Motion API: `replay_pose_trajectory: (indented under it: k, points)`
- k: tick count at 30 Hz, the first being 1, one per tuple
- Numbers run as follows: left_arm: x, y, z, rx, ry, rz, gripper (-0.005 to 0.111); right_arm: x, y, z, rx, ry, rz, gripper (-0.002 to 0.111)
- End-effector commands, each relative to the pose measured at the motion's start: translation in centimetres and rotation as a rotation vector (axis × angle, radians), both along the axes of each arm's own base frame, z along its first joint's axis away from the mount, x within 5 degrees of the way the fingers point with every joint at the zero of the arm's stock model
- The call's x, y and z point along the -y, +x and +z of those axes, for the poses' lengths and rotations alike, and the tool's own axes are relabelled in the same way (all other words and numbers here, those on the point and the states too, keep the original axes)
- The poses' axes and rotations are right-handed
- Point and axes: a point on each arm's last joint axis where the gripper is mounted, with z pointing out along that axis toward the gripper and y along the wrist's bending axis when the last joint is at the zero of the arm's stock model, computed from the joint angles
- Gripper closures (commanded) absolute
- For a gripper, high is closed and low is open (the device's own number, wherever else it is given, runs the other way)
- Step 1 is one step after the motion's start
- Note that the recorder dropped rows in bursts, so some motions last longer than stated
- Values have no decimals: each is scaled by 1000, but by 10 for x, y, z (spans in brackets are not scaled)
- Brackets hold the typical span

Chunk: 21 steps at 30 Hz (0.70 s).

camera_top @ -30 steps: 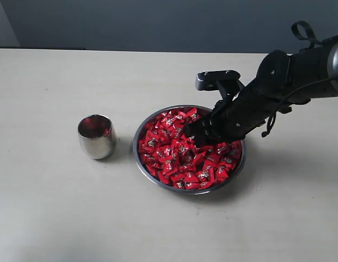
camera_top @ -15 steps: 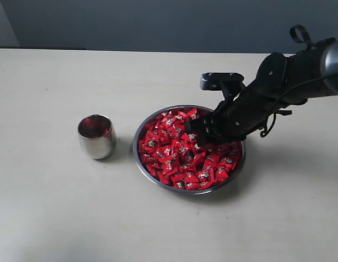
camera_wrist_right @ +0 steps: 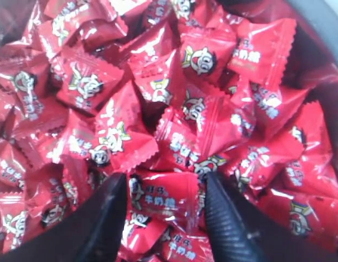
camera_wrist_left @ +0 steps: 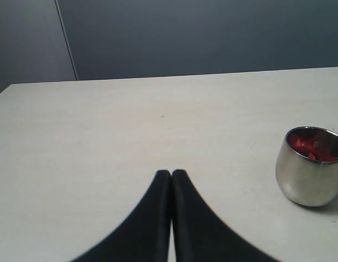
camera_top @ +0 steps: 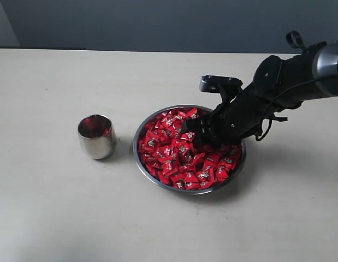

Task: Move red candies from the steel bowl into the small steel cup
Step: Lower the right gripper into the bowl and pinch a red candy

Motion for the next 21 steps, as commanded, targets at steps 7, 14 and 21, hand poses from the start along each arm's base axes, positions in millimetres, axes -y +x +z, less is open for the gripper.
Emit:
replay_pose_trajectory:
  k: [7,14,21]
  points:
    - [0,0,-1,3,-4,1,106,-1,2,1,-7,29,-21,65]
    - [0,0,-1,3,-4,1,106,-1,2,1,-12,29,-19,89]
    - [0,0,-1,3,-4,1,106,-2,1,1,-15,32,-9,91]
